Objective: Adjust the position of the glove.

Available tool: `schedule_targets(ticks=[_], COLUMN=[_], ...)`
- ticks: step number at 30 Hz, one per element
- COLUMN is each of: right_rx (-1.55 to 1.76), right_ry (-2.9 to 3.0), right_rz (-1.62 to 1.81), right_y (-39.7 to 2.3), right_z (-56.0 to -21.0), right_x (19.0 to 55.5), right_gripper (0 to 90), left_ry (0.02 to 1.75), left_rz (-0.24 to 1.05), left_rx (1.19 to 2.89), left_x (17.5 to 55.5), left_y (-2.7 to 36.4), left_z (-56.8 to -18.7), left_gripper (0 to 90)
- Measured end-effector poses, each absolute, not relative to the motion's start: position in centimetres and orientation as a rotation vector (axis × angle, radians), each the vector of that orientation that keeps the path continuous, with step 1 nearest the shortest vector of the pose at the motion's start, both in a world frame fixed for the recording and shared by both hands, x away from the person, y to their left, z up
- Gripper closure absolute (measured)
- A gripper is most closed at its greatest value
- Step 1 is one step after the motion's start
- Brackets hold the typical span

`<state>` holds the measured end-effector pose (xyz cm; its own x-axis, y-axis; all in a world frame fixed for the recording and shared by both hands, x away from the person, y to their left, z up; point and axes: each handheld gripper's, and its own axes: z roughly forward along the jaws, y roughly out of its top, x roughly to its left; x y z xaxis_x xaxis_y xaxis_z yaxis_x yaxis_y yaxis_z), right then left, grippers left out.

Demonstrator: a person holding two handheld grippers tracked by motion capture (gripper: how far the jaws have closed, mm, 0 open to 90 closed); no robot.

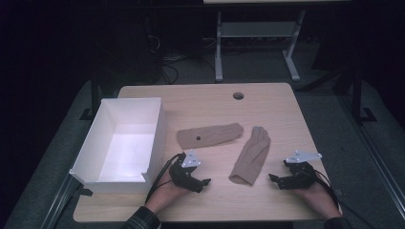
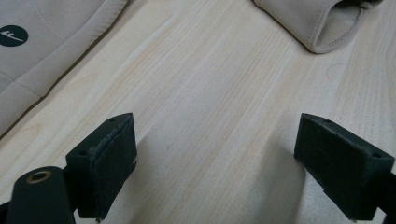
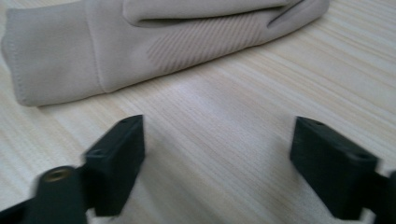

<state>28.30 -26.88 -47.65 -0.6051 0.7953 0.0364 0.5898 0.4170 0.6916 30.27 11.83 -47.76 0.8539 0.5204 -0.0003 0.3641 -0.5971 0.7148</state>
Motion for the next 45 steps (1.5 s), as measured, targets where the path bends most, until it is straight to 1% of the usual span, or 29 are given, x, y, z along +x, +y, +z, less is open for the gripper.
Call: schedule_targets(ticks=[1, 2, 3, 5, 6, 7, 8, 12, 19, 23, 24, 25, 33, 41, 45], right_rx=[1.207, 1.215, 1.218, 1.217, 1.213, 1.213, 1.197, 1.170, 1.112, 1.042, 1.042, 1.016, 0.933, 0.936, 0.958], right_ry=[2.383, 2.387, 2.395, 2.394, 2.405, 2.405, 2.407, 2.425, 2.453, 2.511, 2.511, 2.531, 2.623, 2.689, 2.691], right_rz=[0.983, 0.991, 1.002, 1.025, 1.035, 1.035, 1.066, 1.140, 1.212, 1.227, 1.227, 1.235, 1.196, 1.084, 1.122], right_y=[-26.9, -26.9, -26.9, -26.8, -26.7, -26.7, -26.5, -25.9, -24.1, -21.7, -21.7, -20.6, -17.2, -16.6, -17.0], right_z=[-47.4, -47.3, -47.2, -46.8, -46.6, -46.6, -46.1, -45.1, -44.2, -44.1, -44.1, -44.0, -44.8, -46.5, -46.7], right_x=[28.3, 28.4, 28.4, 28.4, 28.4, 28.4, 28.5, 28.9, 29.7, 30.6, 30.6, 30.9, 31.5, 31.9, 32.0], right_gripper=[31.3, 34.7, 41.7, 50.8, 57.0, 57.0, 69.5, 89.3, 90.0, 90.0, 90.0, 90.0, 90.0, 90.0, 90.0], left_ry=[0.638, 0.638, 0.636, 0.635, 0.629, 0.629, 0.637, 0.636, 0.636, 0.639, 0.639, 0.636, 0.639, 0.637, 0.643], left_rz=[0.268, 0.268, 0.270, 0.271, 0.277, 0.277, 0.270, 0.272, 0.272, 0.272, 0.272, 0.274, 0.271, 0.272, 0.272], left_rx=[2.274, 2.274, 2.274, 2.276, 2.276, 2.276, 2.268, 2.269, 2.269, 2.265, 2.264, 2.270, 2.267, 2.271, 2.268], left_x=[30.3, 30.3, 30.3, 30.3, 30.3, 30.3, 30.3, 30.3, 30.3, 30.3, 30.3, 30.3, 30.3, 30.3, 30.2], left_y=[11.8, 11.8, 11.8, 11.8, 11.9, 11.9, 11.8, 11.8, 11.8, 11.8, 11.8, 11.8, 11.8, 11.8, 11.8], left_z=[-47.8, -47.8, -47.8, -47.7, -47.7, -47.7, -47.8, -47.8, -47.8, -47.8, -47.8, -47.8, -47.8, -47.8, -47.8], left_gripper=[12.3, 12.3, 12.3, 12.3, 12.3, 12.3, 12.3, 12.3, 12.3, 12.3, 12.3, 12.3, 12.3, 12.3, 12.3])
